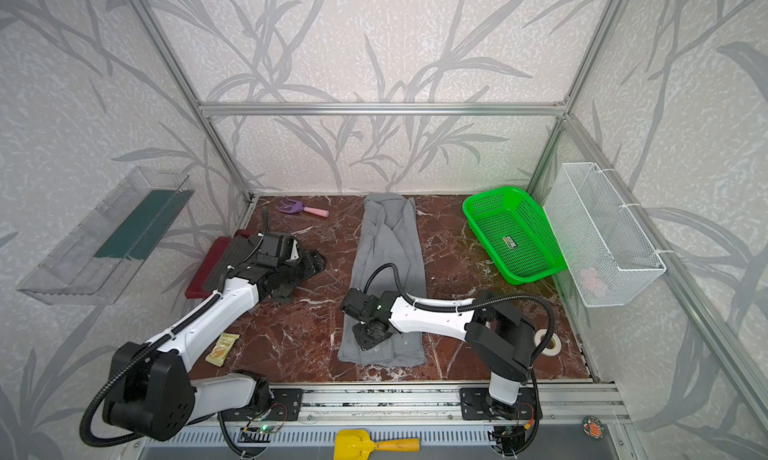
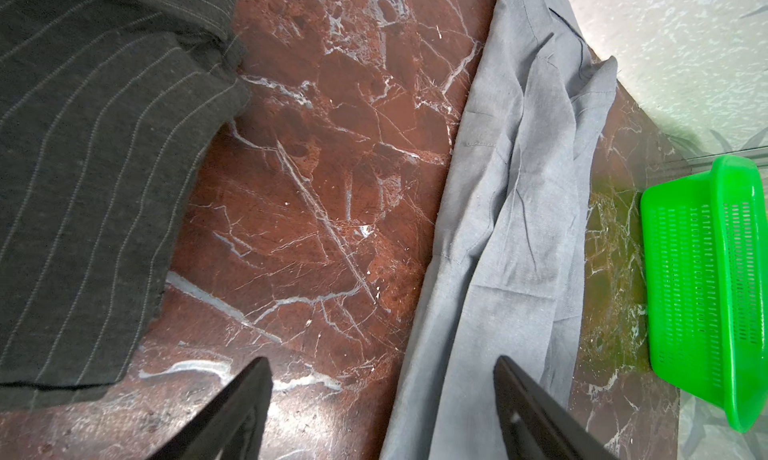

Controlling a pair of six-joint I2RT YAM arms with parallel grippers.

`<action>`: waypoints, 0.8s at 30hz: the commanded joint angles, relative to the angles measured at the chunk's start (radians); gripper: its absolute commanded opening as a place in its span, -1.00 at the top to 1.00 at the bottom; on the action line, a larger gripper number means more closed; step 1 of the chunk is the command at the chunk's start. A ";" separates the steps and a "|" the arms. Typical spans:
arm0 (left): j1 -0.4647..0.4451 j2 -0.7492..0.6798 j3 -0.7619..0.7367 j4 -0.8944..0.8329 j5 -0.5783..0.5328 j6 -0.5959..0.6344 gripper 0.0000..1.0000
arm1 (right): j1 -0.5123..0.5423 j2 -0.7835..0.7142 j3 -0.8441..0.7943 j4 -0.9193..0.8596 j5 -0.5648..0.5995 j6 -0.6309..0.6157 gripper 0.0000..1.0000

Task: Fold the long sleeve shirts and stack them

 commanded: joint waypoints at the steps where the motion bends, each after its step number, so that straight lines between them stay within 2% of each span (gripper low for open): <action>1: 0.006 0.021 0.048 -0.015 0.006 0.008 -0.69 | 0.007 -0.054 -0.009 -0.027 -0.017 0.005 0.30; 3: 0.006 0.060 0.103 -0.020 0.019 0.017 -0.70 | 0.006 -0.153 -0.008 -0.050 0.021 -0.005 0.11; 6: 0.006 0.146 0.207 -0.009 0.053 0.027 -0.70 | -0.011 -0.255 -0.016 -0.059 0.117 -0.022 -0.05; 11: 0.000 0.354 0.395 0.002 0.087 0.049 -0.69 | -0.170 -0.294 -0.060 0.037 0.005 -0.068 -0.08; 14: -0.013 0.488 0.516 0.000 0.089 0.072 -0.68 | -0.196 -0.252 -0.075 0.169 -0.060 -0.091 -0.08; 17: -0.025 0.611 0.628 0.013 0.093 0.082 -0.67 | -0.199 -0.153 -0.019 0.229 -0.099 -0.142 -0.08; 24: -0.053 0.861 0.861 0.035 0.113 0.084 -0.60 | -0.198 0.129 0.187 0.161 -0.139 -0.205 0.02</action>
